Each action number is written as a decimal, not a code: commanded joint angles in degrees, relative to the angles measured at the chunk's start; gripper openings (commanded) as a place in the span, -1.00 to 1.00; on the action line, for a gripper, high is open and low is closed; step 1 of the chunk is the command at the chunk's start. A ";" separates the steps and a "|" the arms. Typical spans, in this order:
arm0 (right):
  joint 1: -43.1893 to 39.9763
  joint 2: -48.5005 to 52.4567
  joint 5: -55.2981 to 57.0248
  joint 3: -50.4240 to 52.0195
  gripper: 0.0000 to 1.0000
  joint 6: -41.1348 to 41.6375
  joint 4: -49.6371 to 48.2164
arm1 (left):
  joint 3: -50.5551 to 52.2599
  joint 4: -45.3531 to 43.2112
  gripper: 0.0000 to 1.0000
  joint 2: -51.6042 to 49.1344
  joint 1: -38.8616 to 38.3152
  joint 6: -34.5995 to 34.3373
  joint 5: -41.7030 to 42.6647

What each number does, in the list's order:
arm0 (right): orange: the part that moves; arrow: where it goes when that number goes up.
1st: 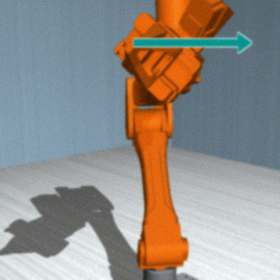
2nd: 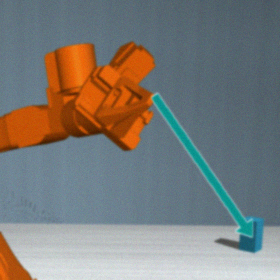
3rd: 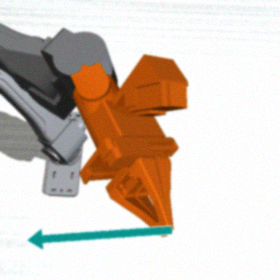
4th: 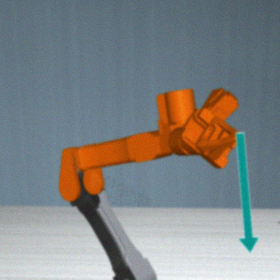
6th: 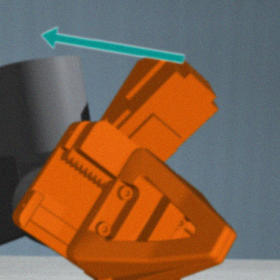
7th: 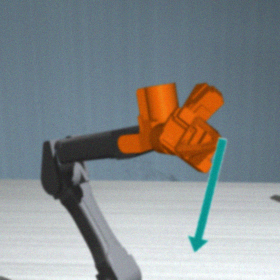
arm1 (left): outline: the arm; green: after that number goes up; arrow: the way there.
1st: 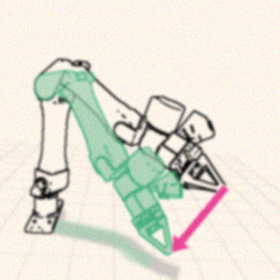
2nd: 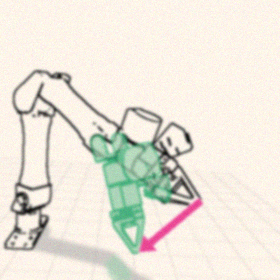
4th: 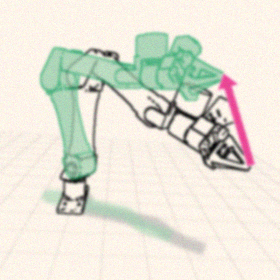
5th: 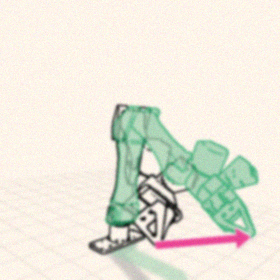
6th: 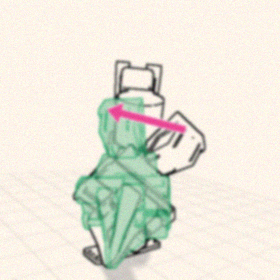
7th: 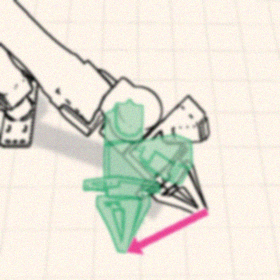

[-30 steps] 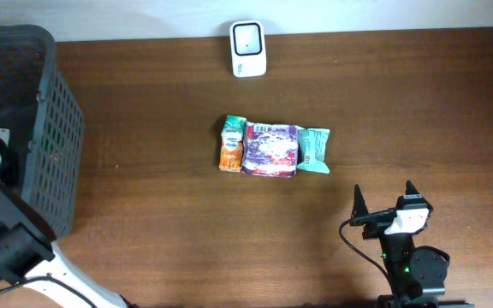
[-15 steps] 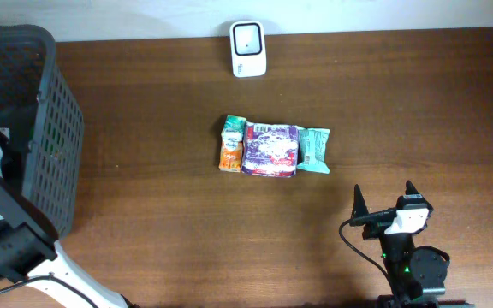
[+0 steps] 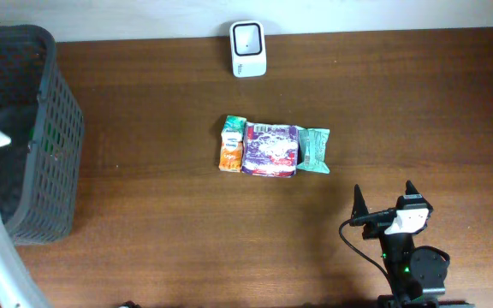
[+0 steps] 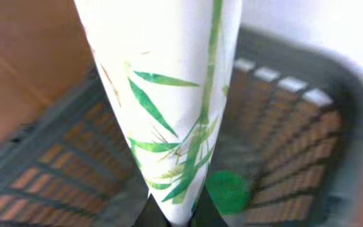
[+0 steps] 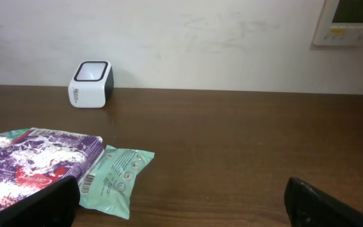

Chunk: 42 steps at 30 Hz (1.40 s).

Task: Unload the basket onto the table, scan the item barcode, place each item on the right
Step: 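Carry the white tube past the scanner and lay it left of the orange pack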

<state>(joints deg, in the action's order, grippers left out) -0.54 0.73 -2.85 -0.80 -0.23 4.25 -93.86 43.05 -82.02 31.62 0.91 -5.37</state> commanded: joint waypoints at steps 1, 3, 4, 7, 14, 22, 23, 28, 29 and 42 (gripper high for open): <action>0.57 -0.31 -0.31 0.48 0.97 -0.37 0.02 | -0.74 -1.92 -1.00 3.58 -0.79 -14.99 24.85; 0.57 -0.31 -0.31 0.48 0.97 -0.35 0.02 | -0.74 -2.71 -1.00 4.07 -3.80 -16.31 37.66; 0.57 -0.31 -0.31 0.48 0.97 -0.35 0.02 | -0.76 -2.62 -1.00 4.28 -5.09 -16.31 39.41; 0.57 -0.31 -0.31 0.48 0.97 -0.37 0.02 | -0.74 -1.86 -1.00 4.72 -9.38 -16.33 42.45; 0.57 -0.31 -0.31 0.48 0.97 -0.35 0.02 | -0.68 12.07 -1.00 2.84 -25.07 -16.28 38.66; 0.57 -0.31 -0.31 0.48 0.98 -0.35 0.02 | 2.38 14.93 -1.00 -6.91 -42.45 -16.28 18.05; 0.57 -0.31 -0.31 0.48 0.97 -0.35 0.02 | 2.38 14.88 -1.00 -8.81 -44.00 -16.31 16.39; 0.57 -0.31 -0.31 0.48 0.98 -0.37 0.02 | 2.38 14.19 -1.00 -20.37 -49.57 -16.28 8.07; 0.57 -0.31 -0.31 0.48 0.97 -0.37 0.02 | 2.38 14.05 -1.00 -21.66 -49.83 -16.28 7.58; 0.57 -0.31 -0.31 0.48 0.97 -0.35 0.02 | 2.38 10.01 -0.56 -34.93 -50.10 -16.28 5.11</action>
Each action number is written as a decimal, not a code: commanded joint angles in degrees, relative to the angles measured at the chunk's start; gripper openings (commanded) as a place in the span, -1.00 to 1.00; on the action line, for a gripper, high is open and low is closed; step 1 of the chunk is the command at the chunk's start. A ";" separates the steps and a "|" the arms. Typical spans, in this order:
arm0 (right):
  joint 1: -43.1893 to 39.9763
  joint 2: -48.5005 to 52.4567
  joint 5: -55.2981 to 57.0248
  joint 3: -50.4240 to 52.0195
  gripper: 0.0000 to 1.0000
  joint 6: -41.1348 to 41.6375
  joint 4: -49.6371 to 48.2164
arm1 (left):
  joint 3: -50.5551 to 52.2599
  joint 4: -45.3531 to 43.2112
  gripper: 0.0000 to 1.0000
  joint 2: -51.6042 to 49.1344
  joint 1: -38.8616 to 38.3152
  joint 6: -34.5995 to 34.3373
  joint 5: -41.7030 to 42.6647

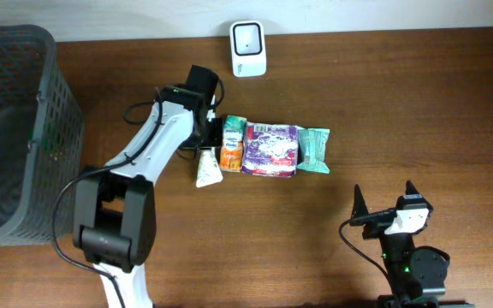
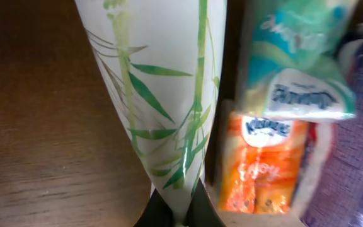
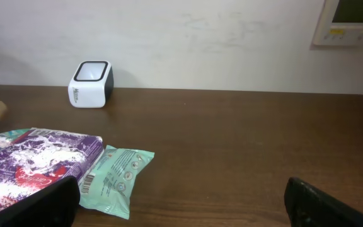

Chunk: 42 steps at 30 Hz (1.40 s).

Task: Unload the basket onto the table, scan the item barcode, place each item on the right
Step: 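Carry the white tube past the scanner and lay it left of the orange pack, then reach the left gripper back into the basket and grasp the green-lidded jar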

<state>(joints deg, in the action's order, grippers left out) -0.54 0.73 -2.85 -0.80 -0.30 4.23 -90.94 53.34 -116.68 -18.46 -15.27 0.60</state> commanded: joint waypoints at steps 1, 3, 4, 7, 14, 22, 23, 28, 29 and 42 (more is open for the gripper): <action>0.57 -0.31 -0.31 0.48 0.97 -0.31 0.04 | -0.55 -0.26 -0.24 -0.26 -0.02 -0.13 -0.83; 0.57 -0.31 -0.31 0.48 0.97 -0.31 0.04 | -0.98 0.07 -0.18 -0.24 -0.02 -0.11 -0.81; 0.57 -0.31 -0.31 0.48 0.97 -0.28 0.04 | -1.75 0.79 -0.07 -0.20 0.04 -0.11 -0.79; 0.57 -0.31 -0.31 0.48 0.97 -0.28 0.04 | -9.33 7.45 0.10 -0.17 0.55 -0.13 -0.81; 0.57 -0.31 -0.31 0.48 0.97 -0.28 0.04 | -43.34 30.14 0.32 0.13 4.55 -0.13 -0.85; 0.57 -0.31 -0.28 0.48 0.97 -0.31 0.04 | -70.86 40.39 1.00 5.40 25.90 -0.15 -3.02; 0.57 -0.31 -0.31 0.48 0.97 -0.28 0.04 | -70.86 40.44 0.99 6.12 28.98 -0.15 -3.02; 0.57 -0.31 -0.31 0.48 0.97 -0.31 0.04 | -69.18 42.10 0.98 5.77 42.91 -3.37 -2.99; 0.57 -0.31 -0.28 0.48 0.97 -0.28 0.04 | -68.48 41.40 0.98 5.35 44.26 -3.34 -3.02; 0.57 -0.31 -0.31 0.48 0.97 -0.31 0.04 | -60.92 35.63 0.99 -14.47 49.33 -0.50 -2.82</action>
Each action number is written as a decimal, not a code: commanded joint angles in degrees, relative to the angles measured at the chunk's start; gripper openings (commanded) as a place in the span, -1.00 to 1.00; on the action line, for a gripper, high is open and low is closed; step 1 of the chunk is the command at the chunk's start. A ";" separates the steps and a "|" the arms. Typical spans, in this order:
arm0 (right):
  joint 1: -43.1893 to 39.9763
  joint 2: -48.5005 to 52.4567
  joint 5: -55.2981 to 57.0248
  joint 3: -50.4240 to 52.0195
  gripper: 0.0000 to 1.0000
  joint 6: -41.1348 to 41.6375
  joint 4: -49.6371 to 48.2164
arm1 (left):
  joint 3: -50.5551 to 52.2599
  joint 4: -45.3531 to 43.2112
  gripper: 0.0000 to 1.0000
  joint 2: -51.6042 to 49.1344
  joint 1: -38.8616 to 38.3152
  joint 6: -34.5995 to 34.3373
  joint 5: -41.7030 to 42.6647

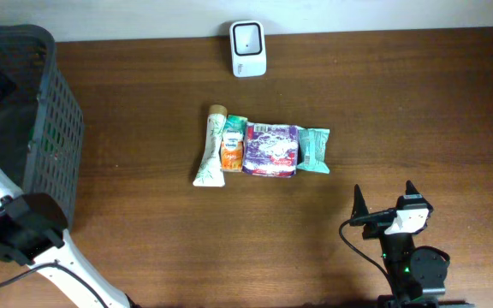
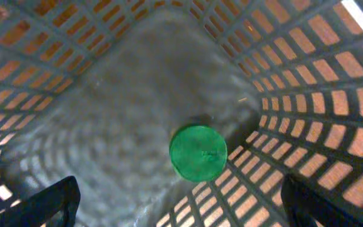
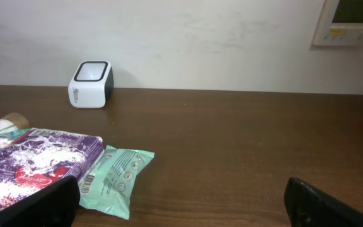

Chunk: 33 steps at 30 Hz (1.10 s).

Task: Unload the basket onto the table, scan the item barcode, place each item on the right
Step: 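Reach the left gripper back into the basket and grasp the green-lidded jar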

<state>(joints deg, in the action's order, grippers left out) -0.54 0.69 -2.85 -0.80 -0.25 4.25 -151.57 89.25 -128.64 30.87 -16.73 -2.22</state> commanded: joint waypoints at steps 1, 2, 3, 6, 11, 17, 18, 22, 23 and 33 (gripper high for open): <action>0.57 -0.26 -0.31 0.48 0.97 -0.33 0.02 | -0.28 -0.24 0.99 -3.58 0.00 0.98 0.87; 0.57 -0.26 -0.31 0.48 0.98 -0.33 0.02 | -0.28 -0.26 0.99 -4.83 -0.09 0.98 1.90; 0.57 -0.26 -0.31 0.48 0.97 -0.33 0.02 | -0.28 -0.37 0.99 -5.70 -0.22 0.96 2.54; 0.57 -0.26 -0.31 0.48 0.97 -0.33 0.02 | -0.28 -0.90 0.99 -7.52 -0.22 1.79 2.67; 0.57 -0.26 -0.31 0.48 0.97 -0.33 0.02 | -0.28 -0.09 0.99 -11.06 -0.22 4.96 2.71; 0.57 -0.26 -0.31 0.48 0.97 -0.35 0.02 | -0.28 -0.20 0.99 -14.53 -0.48 9.38 5.66; 0.57 -0.26 -0.31 0.48 0.97 -0.35 0.02 | -0.28 -0.04 0.98 -14.91 -0.48 9.38 5.62; 0.57 -0.26 -0.31 0.48 0.98 -0.33 0.02 | -0.39 1.09 0.98 -15.17 -0.44 9.35 3.85; 0.57 -0.26 -0.31 0.48 0.97 -0.33 0.02 | -0.39 1.95 0.98 -15.13 -0.44 9.35 3.76; 0.57 -0.26 -0.31 0.48 0.97 -0.35 0.02 | -0.39 7.50 0.98 -1.95 -0.48 6.12 4.48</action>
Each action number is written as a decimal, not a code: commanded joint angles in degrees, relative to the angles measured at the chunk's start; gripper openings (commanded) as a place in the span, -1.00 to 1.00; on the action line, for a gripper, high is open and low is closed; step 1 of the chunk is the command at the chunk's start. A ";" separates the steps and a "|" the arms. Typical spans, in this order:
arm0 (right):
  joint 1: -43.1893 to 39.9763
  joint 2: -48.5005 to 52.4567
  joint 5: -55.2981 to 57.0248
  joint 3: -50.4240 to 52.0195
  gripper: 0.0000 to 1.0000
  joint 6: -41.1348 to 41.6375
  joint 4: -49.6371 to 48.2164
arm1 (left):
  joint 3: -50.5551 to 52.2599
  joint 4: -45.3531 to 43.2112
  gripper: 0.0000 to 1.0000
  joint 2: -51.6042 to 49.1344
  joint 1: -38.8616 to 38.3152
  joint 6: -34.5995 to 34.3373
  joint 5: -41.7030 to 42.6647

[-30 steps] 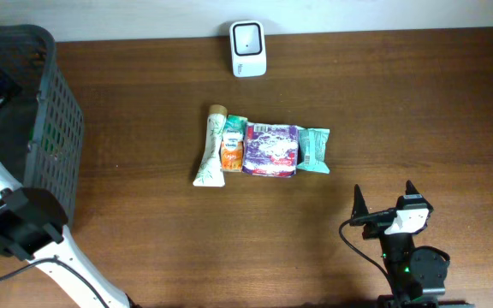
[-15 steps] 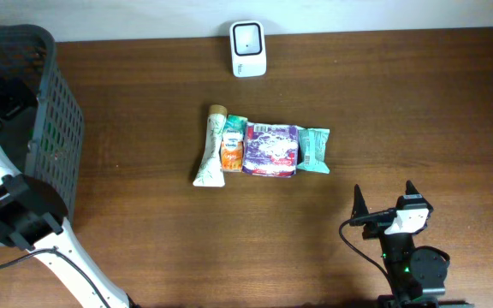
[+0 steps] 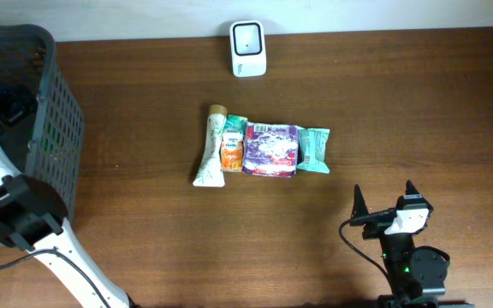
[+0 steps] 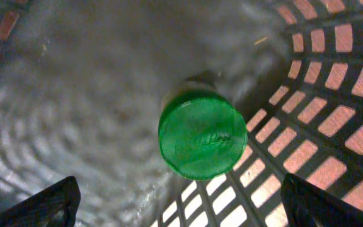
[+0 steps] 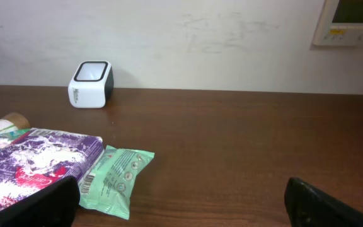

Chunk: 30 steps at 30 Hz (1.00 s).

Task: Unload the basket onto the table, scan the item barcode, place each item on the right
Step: 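Reach the left gripper back into the basket and grasp the green-lidded jar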

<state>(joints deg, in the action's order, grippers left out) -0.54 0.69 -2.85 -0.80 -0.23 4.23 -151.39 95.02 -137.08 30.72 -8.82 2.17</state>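
Observation:
My left gripper point(image 4: 180, 211) is open inside the grey basket point(image 3: 56, 162), low over a green round cap point(image 4: 201, 133) of an item standing near the mesh wall. The cap lies above the gap between the fingers, untouched. The white scanner point(image 3: 248, 38) stands at the table's back edge. A row of items lies mid-table: a white bamboo-print tube point(image 3: 210, 158), an orange pack point(image 3: 232, 147), a purple pack point(image 3: 270, 150) and a mint pack point(image 3: 314, 151). My right gripper point(image 3: 385, 205) rests open at the front right, with nothing in it.
The basket fills the far left of the table, and my left arm reaches into it over the front left edge. In the right wrist view the scanner point(image 5: 91, 84) stands against the white wall, with the mint pack point(image 5: 115, 178) nearest to my fingers.
My left gripper has come closer to the green cap in the basket, which now looks larger and sits nearer the fingers. It is still open. The right arm and the table items have not moved.
My left gripper first held the bamboo-print tube over the basket. Then it held the tube on the table beside the orange pack. After that the tube lay at the left end of the row and the gripper was open in the basket, now lower over the green cap.

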 commanded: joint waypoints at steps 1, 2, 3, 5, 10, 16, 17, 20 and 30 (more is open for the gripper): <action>0.57 -0.26 -0.31 0.48 0.97 -0.35 0.04 | -0.55 1.73 0.99 7.28 -0.33 -1.75 2.16; 0.57 -0.26 -0.31 0.48 0.97 -0.35 0.04 | -0.55 1.73 0.98 8.41 -0.48 -1.81 5.86; 0.57 -0.26 -0.31 0.48 0.97 -0.35 0.04 | -0.55 1.73 0.99 9.05 -0.61 -1.86 7.21; 0.57 -0.26 -0.31 0.48 0.97 -0.35 0.04 | -0.55 1.73 0.99 10.93 -1.03 -1.84 8.11; 0.57 -0.26 -0.31 0.48 0.97 -0.37 0.04 | 7.30 1.73 0.99 19.39 -1.09 -1.88 2.21; 0.57 -0.26 -0.31 0.48 0.97 -0.35 0.04 | 22.62 -8.52 0.99 20.41 0.46 -5.07 -5.90; 0.57 -0.26 -0.31 0.48 0.97 -0.37 0.04 | 24.44 -11.78 1.00 20.26 0.52 -5.07 -6.10; 0.57 -0.26 -0.31 0.48 0.97 -0.35 0.04 | 27.26 -19.50 1.00 19.78 0.55 -5.01 -6.21; 0.57 -0.26 -0.31 0.48 0.98 -0.35 0.04 | 35.06 -37.05 0.90 17.57 0.09 -5.07 -1.49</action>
<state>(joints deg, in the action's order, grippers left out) -0.54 0.69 -2.85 -0.80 -0.27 4.25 -117.27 59.86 -117.47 31.03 -13.32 -3.05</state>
